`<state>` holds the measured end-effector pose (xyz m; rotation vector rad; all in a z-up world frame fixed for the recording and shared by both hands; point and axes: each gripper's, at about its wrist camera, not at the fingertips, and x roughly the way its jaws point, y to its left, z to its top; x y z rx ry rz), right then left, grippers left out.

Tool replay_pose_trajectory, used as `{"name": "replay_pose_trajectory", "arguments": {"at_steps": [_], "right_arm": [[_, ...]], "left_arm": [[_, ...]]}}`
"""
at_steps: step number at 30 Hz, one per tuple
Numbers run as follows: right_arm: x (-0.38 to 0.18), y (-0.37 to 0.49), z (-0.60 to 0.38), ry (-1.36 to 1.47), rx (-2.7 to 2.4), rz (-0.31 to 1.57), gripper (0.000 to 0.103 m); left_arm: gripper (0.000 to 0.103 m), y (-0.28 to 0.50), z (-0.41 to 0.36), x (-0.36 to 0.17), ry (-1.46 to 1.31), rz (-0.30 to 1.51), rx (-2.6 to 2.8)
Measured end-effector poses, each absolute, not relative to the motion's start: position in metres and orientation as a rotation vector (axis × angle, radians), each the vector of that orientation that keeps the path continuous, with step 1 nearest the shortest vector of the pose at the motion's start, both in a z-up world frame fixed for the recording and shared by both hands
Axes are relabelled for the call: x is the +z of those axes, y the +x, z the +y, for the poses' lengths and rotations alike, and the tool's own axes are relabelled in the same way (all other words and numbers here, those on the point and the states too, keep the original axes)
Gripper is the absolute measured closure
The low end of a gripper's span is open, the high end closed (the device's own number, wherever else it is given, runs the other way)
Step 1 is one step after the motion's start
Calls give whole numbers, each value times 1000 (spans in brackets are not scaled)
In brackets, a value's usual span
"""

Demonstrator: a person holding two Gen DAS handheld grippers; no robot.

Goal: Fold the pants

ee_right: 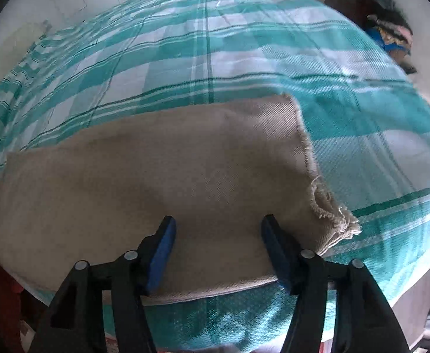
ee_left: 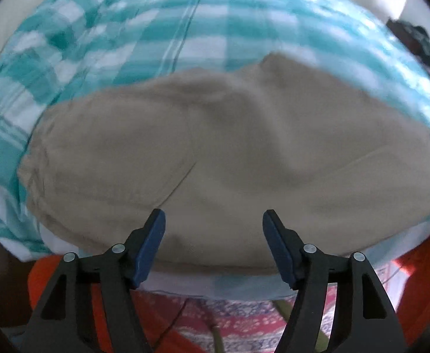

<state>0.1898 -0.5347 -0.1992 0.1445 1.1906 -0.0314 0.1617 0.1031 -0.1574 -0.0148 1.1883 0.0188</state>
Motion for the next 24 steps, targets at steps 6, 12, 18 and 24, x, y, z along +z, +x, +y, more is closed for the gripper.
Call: {"name": "replay_pose_trajectory", "arguments": {"at_steps": [6, 12, 18, 24], "right_arm": [[-199, 187, -538, 190, -25, 1178, 39], [-201, 192, -533, 152, -20, 1188, 38], [-205, 195, -521, 85, -18, 1208, 29], [-205, 198, -523, 95, -11, 1206, 29]], "left_arm": [[13, 222, 23, -138, 34, 1133, -164], [13, 313, -70, -208, 207, 1261, -236], [4, 379, -39, -221, -47, 1269, 10], [4, 336, 18, -188, 4, 1195, -15]]}}
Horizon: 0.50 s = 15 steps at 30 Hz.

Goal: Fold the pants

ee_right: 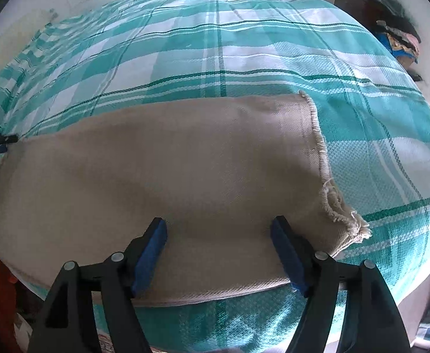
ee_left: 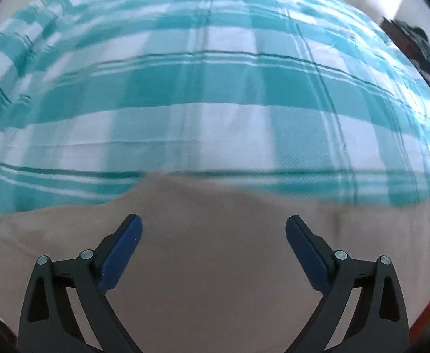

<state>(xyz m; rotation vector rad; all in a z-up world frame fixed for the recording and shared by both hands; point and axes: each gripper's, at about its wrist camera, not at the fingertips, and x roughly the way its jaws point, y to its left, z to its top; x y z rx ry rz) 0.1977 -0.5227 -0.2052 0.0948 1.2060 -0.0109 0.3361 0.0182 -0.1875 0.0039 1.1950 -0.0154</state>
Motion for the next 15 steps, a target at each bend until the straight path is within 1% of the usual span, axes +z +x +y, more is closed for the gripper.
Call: {"name": "replay_pose_trajectory", "arguments": {"at_steps": [3, 5, 6, 7, 8, 9, 10, 11, 12, 13, 14, 15], "right_arm": [[-205, 197, -523, 100, -12, 1205, 29], [-205, 197, -522, 93, -14, 1206, 28], [-205, 197, -522, 91, -14, 1207, 28], [-205, 197, -522, 91, -15, 1207, 28], [-205, 197, -522, 94, -14, 1207, 28], [-205, 197, -523, 100, -15, 1206, 28], [-205, 196, -523, 105, -14, 1204, 28], [-205, 196, -523, 109, -13, 1202, 28], [-205, 195, -523, 111, -14, 1201, 28], [-205, 195, -523, 114, -15, 1200, 28], [-205, 195, -524, 117, -15, 1200, 28], [-205, 195, -524, 125, -16, 1199, 28]], "left_arm": [[4, 306, 81, -185, 30, 1176, 61], [4, 286, 146, -200, 40, 1246, 242], [9, 273, 185, -211, 14, 1295, 362], [20, 261, 207, -213, -48, 1298, 354], [40, 247, 227, -209, -132, 1280, 307], [47, 237, 234, -204, -139, 1271, 298], [46, 228, 234, -197, -102, 1283, 304], [41, 225, 230, -194, -68, 1294, 314], [29, 222, 226, -192, -44, 1301, 309], [22, 220, 221, -188, -26, 1303, 306], [13, 216, 219, -182, -25, 1292, 299], [7, 215, 214, -178, -21, 1274, 291]]}}
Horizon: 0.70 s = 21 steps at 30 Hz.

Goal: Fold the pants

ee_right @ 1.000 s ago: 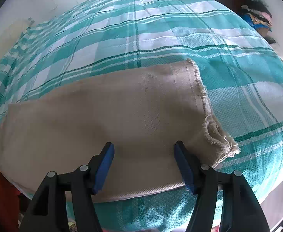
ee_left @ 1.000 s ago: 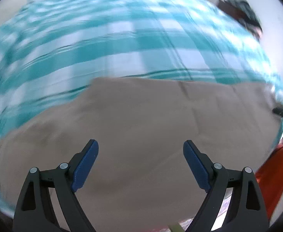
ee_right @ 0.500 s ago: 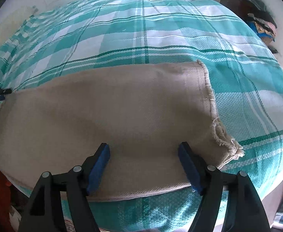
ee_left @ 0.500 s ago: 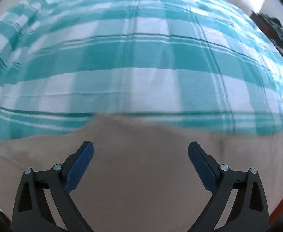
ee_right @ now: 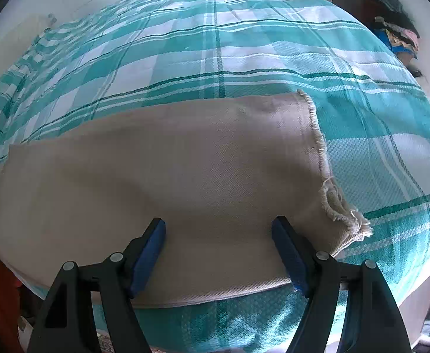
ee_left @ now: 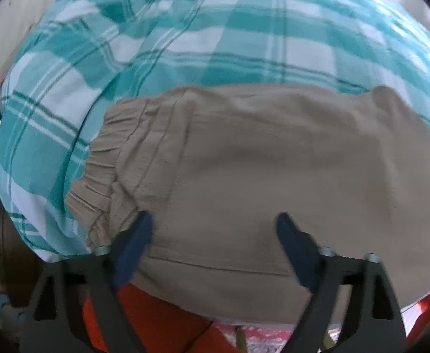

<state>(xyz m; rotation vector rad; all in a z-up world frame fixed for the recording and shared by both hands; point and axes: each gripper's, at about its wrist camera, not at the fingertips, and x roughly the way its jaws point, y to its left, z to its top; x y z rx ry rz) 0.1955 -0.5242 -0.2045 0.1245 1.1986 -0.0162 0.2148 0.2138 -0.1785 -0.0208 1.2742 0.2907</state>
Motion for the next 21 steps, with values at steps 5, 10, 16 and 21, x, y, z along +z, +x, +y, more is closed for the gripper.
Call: {"name": "replay_pose_trajectory", "arguments": {"at_steps": [5, 10, 16, 21], "right_arm": [[-203, 192, -530, 174, -10, 1183, 28], [-200, 188, -533, 198, 2, 1168, 28], [-202, 190, -530, 175, -4, 1178, 28], [-201, 189, -528, 155, 3, 1177, 28]], "left_arm": [[7, 205, 168, -163, -25, 1241, 217], [7, 216, 33, -139, 103, 1169, -124], [7, 244, -128, -144, 248, 1137, -389], [7, 244, -193, -178, 324, 1202, -442]]}}
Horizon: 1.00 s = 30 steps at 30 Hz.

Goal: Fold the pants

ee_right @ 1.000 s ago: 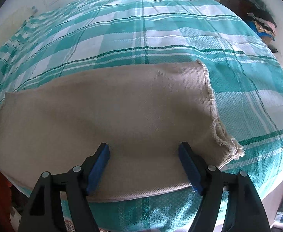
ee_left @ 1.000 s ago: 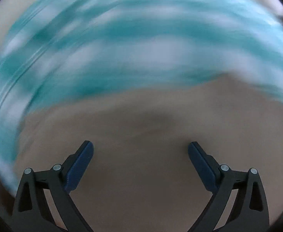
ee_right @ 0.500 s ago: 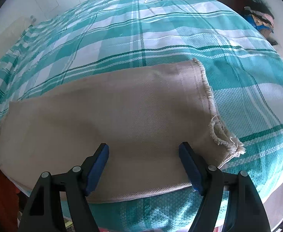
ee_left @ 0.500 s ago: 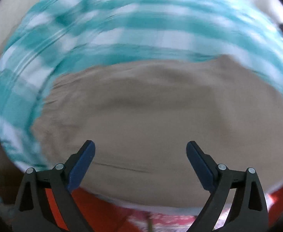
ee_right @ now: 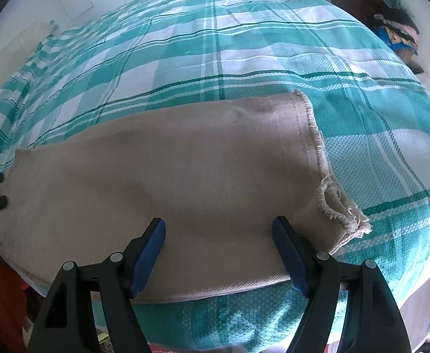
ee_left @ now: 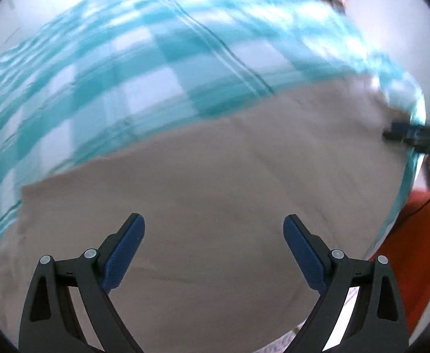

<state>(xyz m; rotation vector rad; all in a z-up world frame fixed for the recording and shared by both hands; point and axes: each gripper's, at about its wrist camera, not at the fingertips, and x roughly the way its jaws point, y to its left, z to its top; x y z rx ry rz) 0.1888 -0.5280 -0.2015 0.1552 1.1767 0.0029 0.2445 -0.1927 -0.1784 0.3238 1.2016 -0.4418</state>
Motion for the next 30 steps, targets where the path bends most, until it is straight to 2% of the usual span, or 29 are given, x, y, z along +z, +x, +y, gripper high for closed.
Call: {"name": "replay_pose_trajectory", "arguments": {"at_steps": [5, 9, 14, 19, 26, 30], "right_arm": [[-199, 186, -531, 181, 13, 1162, 28], [-190, 177, -541, 277, 27, 1100, 28], [-168, 130, -592, 737, 32, 882, 28], [-190, 94, -631, 1105, -1, 804, 28], [-203, 120, -629, 1154, 42, 848, 29], [-211, 144, -622, 1097, -25, 932, 34]], "left_arm": [[7, 196, -209, -194, 387, 1169, -484], [7, 194, -206, -192, 352, 1167, -474], [7, 188, -210, -195, 361, 1141, -477], [6, 184, -208, -196, 339, 1135, -463], [6, 179, -207, -196, 334, 1126, -464], [4, 181, -207, -201, 334, 1126, -461]]}}
